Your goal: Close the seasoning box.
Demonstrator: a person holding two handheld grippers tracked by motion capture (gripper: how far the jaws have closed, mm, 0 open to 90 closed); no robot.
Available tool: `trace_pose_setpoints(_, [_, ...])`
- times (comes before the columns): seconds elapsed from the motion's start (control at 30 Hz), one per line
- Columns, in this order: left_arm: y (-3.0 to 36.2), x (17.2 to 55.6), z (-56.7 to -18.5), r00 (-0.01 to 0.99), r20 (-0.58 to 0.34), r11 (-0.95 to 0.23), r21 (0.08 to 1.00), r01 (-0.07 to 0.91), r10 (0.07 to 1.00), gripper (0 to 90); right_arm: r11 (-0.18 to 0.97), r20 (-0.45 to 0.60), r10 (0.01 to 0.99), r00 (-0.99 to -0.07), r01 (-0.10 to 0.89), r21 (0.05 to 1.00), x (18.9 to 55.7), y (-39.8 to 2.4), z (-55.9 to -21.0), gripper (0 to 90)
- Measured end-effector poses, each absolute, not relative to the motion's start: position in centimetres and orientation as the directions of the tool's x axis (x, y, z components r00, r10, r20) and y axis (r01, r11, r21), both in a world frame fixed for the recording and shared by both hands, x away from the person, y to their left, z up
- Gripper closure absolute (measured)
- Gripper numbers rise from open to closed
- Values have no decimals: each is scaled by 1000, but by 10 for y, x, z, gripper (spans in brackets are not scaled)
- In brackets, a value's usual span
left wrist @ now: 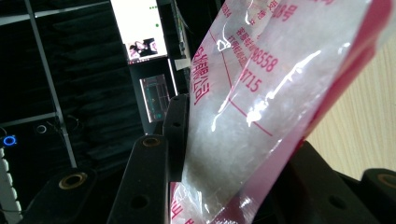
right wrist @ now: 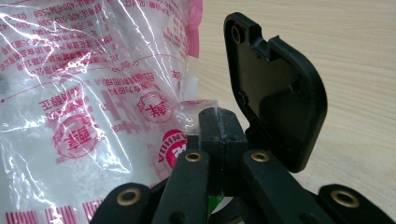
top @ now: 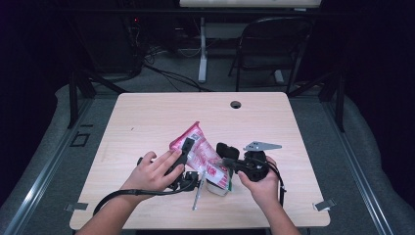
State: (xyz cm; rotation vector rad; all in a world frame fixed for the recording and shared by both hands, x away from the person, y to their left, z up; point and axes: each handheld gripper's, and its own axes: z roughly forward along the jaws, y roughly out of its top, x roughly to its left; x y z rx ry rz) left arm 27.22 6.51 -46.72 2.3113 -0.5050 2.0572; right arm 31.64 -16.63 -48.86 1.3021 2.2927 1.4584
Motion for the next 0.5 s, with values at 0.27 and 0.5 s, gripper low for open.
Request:
trace_pose_setpoints(0.27, [63,273,-468,87,967,-946,-212,-247,-239,681,164,318,719,-619,595,787,316,-166,-489,900])
trace_pose_setpoints(0.5, [61,272,-467,69,968,-943,-218,-251,-242,681,163,319,720,-616,597,786,316,-167,-490,900])
